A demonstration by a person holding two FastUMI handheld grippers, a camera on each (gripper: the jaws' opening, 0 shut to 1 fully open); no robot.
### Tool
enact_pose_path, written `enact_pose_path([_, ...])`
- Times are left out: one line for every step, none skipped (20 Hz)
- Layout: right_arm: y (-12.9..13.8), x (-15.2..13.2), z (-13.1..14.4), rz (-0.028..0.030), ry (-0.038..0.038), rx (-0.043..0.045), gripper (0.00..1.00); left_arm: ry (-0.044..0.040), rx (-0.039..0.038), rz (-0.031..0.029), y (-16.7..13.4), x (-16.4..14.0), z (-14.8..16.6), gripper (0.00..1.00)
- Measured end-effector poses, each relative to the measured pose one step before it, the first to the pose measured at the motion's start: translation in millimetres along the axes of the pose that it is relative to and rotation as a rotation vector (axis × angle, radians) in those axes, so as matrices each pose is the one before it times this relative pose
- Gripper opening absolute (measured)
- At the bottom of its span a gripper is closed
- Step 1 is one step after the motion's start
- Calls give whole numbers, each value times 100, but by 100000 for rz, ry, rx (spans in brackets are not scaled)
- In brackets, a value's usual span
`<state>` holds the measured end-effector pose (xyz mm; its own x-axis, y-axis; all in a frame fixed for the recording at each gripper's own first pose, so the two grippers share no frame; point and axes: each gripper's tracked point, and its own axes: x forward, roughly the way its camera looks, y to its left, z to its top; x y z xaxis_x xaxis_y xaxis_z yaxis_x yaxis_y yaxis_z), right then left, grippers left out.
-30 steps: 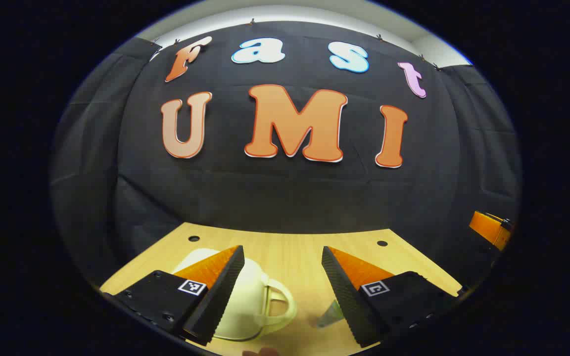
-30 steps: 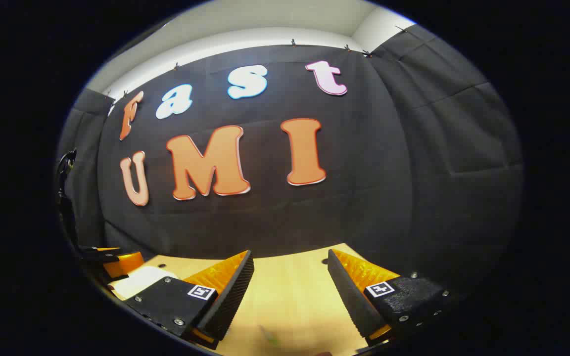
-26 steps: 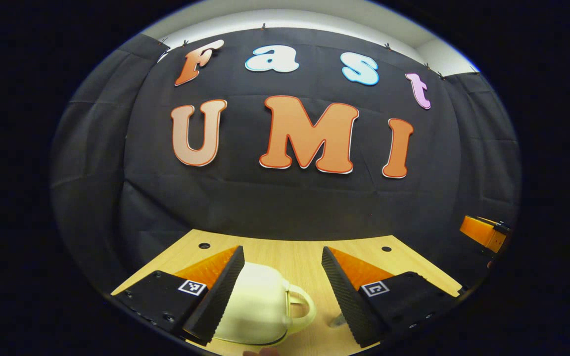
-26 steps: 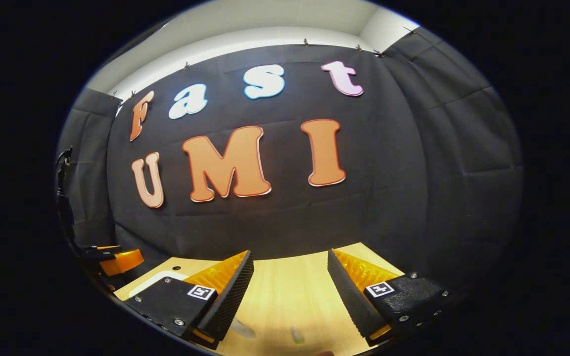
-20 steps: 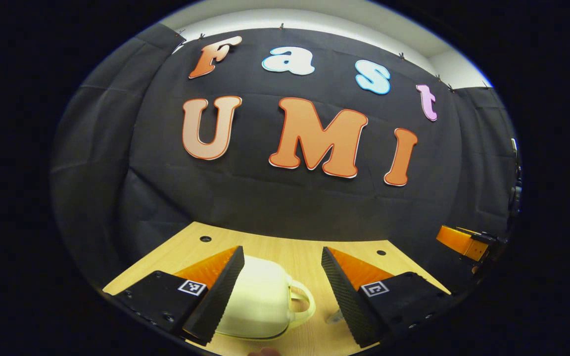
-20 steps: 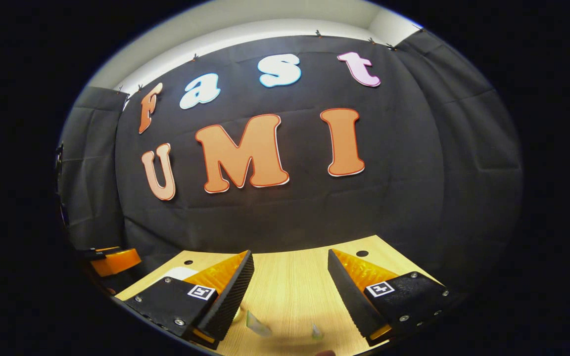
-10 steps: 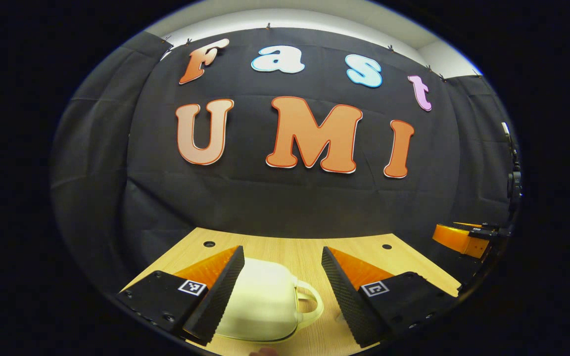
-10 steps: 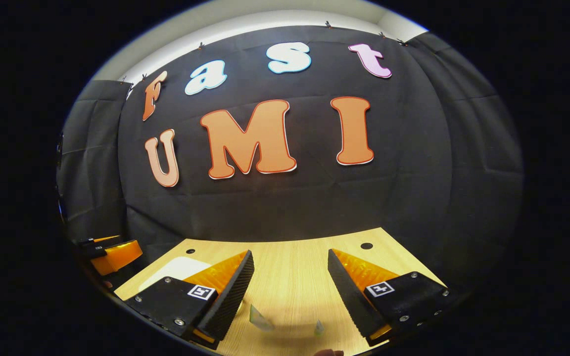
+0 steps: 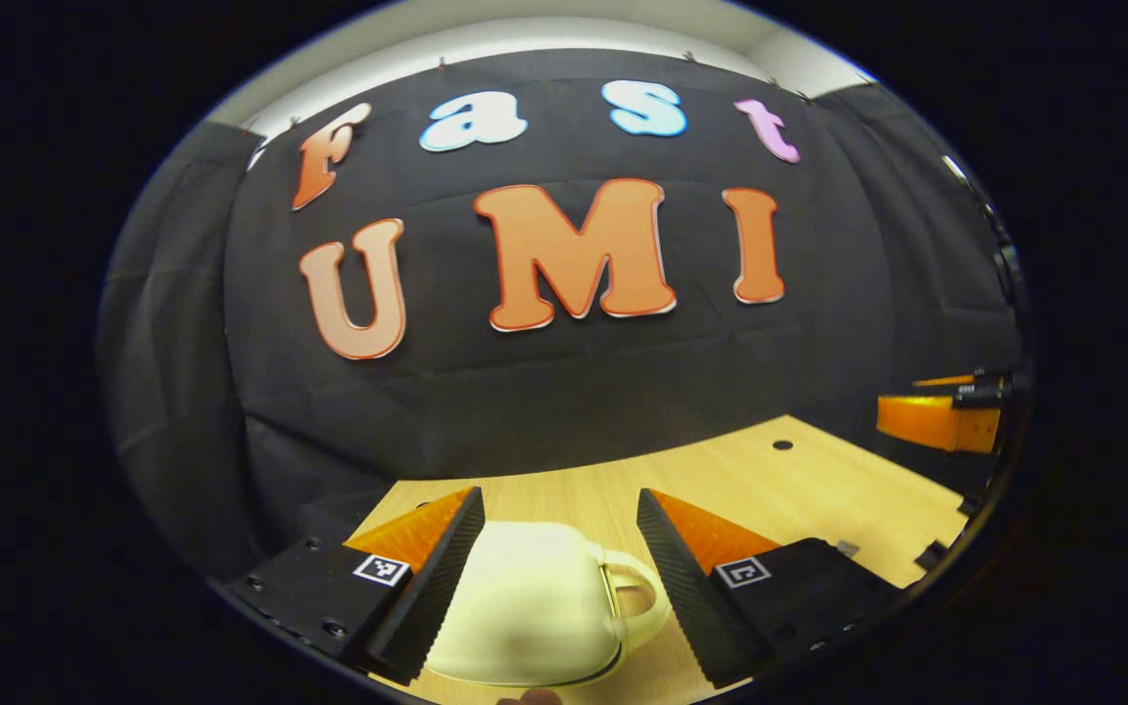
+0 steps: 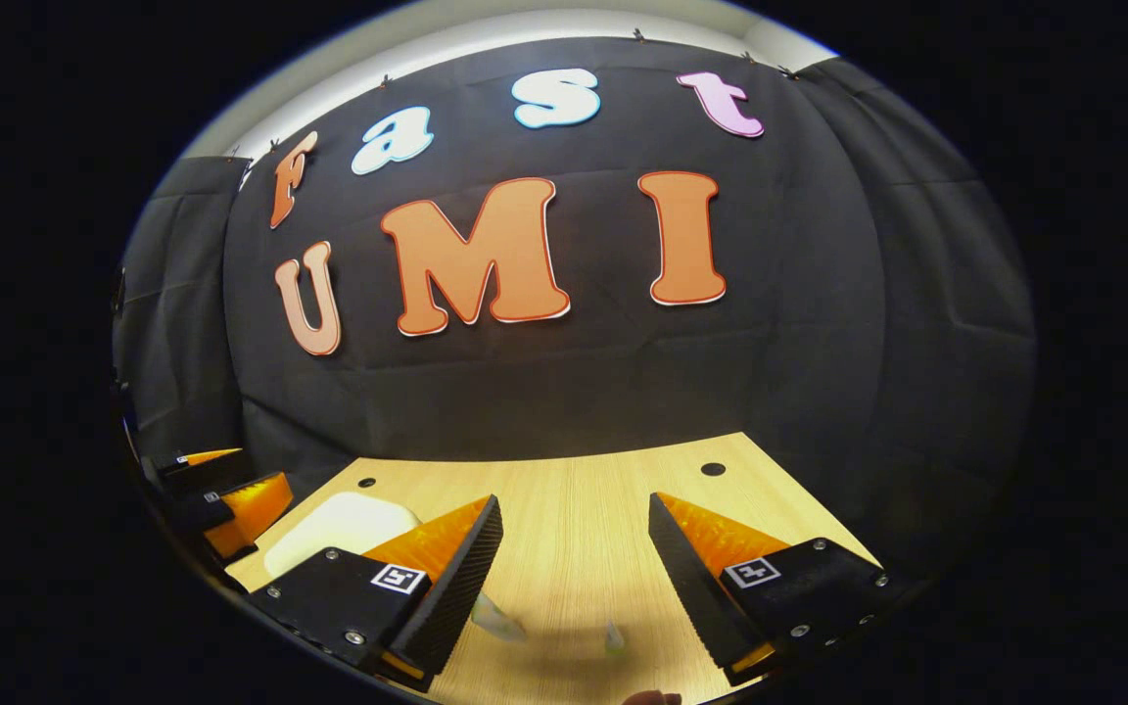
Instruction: First open the suitcase, pack the skin care products into it, and then close the suitcase.
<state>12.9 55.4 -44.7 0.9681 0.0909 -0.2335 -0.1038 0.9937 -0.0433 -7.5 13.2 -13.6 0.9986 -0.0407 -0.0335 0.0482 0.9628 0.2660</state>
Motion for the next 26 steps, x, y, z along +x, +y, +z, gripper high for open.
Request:
enact_pose_path([-302,-52,-229,-508,662,65,95,1770,3496,-1429,-840,53,-827,98])
enact_pose_path([-345,-2,-259,-677,725,233,95,1548,4059,-1042,-807,292,-863,99])
enact_pose_path([-405,-49,-257,-698,781,488,95,1841,5053,-1403,-803,334,-797,98])
enact_pose_path([-463,-43,-205,-909,633,552,95,1789,5649,-1334,-1044,345,-1001,98])
enact_pose_path([-594,-99,-188,-941,637,599,95,2116,4838,-1780,-945,405,-1038,98])
enact_pose_path([-559,-62,-256,-1098,590,692,95,2925,4038,-2998,-1262,358,-1392,98])
enact_pose_path([-716,6,-246,-1094,636,777,95,4696,4394,-2895,-1264,445,-1318,98])
enact_pose_path([-649,-167,-224,-1206,664,840,95,2989,4320,-2904,-1052,496,-1059,99])
enact_pose_path([-760,-82,-207,-1191,591,840,95,2765,3900,-2314,-1136,558,-956,99])
enact_pose_path([-718,-138,-323,-1451,550,746,95,3120,3898,-1712,-1054,546,-1204,99])
enact_pose_path([-817,-94,-291,-1396,845,784,95,2349,3641,-1476,-610,605,-558,98])
enact_pose_path([-759,-35,-382,-1235,1068,932,95,2149,3661,-1056,-602,603,-601,98])
enact_pose_path([-814,-19,-439,-1131,1193,1133,95,2303,4107,-386,-434,627,-499,98])
enact_pose_path([-726,-146,-333,-1090,1027,996,95,2517,4159,-87,-476,564,-499,98])
enact_pose_path([-644,4,-240,-1214,988,835,95,2682,4068,423,-238,551,-177,99])
enact_pose_path([-711,11,-260,-1072,620,754,95,1275,3797,830,98,383,-3,98])
enact_pose_path([-650,44,-139,-945,788,709,95,935,3848,1316,218,368,116,98])
enact_pose_path([-546,65,-215,-749,938,787,95,1163,3776,478,145,521,-120,99])
enact_pose_path([-493,36,-208,-531,787,907,95,2639,4091,-407,-76,647,-285,99])
enact_pose_path([-499,45,-67,-441,679,884,95,1672,3851,-153,-173,439,-261,98])
enact_pose_path([-390,181,-124,-566,629,785,95,1438,4108,95,-46,627,-25,100])
enact_pose_path([-306,153,10,-528,608,841,95,1322,3819,200,60,604,-41,98])
enact_pose_path([-307,144,26,-340,379,815,95,50,3079,-648,-211,505,297,98])
enact_pose_path([-213,113,-115,-237,322,601,95,-82,1711,-644,-228,366,-142,98])
enact_pose_path([-177,87,-114,-140,501,280,95,351,1780,-1838,-438,198,162,98])
enact_pose_path([-176,175,-166,-203,963,29,95,-40,1674,-896,-130,164,209,98])
